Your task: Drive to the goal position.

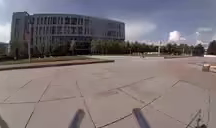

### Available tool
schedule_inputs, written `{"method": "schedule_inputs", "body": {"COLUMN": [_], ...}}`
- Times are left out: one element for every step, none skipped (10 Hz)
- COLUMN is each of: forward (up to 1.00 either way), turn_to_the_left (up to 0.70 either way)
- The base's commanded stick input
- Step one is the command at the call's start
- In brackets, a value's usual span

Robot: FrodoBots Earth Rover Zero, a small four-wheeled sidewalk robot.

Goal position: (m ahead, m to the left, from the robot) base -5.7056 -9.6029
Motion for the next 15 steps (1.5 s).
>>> {"method": "schedule_inputs", "body": {"forward": [1.00,1.00,1.00,1.00,1.00,1.00,1.00,1.00,1.00,0.68,0.21,0.00,0.00,0.00,0.00], "turn_to_the_left": [-0.42,-0.42,-0.42,-0.42,-0.42,-0.42,-0.42,-0.41,-0.40,-0.02,-0.02,0.00,0.00,0.00,0.00]}}
